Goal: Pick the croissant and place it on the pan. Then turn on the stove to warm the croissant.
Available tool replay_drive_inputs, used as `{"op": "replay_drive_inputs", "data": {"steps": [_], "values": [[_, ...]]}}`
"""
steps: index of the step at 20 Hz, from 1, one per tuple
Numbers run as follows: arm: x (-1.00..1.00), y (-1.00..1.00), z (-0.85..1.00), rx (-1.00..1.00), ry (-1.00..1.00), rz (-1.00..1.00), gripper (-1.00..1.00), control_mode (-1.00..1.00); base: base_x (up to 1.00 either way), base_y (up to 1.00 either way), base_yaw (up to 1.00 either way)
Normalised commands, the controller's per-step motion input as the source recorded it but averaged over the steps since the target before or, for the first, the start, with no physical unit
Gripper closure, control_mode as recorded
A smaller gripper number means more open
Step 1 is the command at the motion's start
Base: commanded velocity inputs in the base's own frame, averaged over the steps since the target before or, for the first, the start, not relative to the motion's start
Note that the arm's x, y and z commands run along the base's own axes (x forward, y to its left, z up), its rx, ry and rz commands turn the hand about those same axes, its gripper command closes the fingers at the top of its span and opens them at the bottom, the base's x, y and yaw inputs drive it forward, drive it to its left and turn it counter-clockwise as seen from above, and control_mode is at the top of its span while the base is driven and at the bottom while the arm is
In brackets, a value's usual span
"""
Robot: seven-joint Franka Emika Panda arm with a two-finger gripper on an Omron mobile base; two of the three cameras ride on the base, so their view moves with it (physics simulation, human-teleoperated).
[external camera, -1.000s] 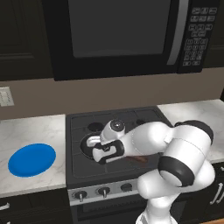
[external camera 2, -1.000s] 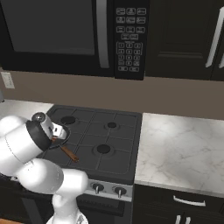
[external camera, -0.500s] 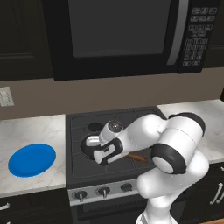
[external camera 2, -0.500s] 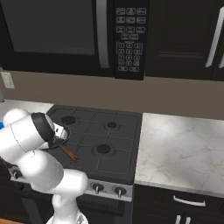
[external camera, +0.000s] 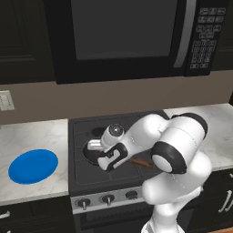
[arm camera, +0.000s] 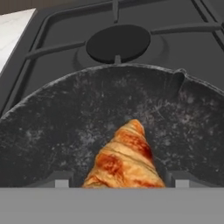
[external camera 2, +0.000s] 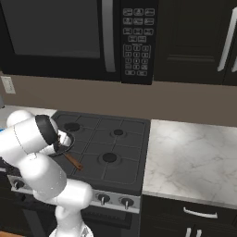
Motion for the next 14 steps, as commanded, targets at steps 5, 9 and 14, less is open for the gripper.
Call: {"op": "replay_drive_inputs", "data": {"steps": [5,9,14], "values": [[-0.04,0.03,-0.09,0.0,0.0,-0.05,-1.0,-1.0,0.0,0.0,0.0],[-0.26,-0.07,0.0,0.0,0.0,-0.06,-1.0,-1.0,0.0,0.0,0.0],[-0.24,-0.04,0.15,0.0,0.0,-0.04,-1.0,-1.0,0.0,0.0,0.0]]}}
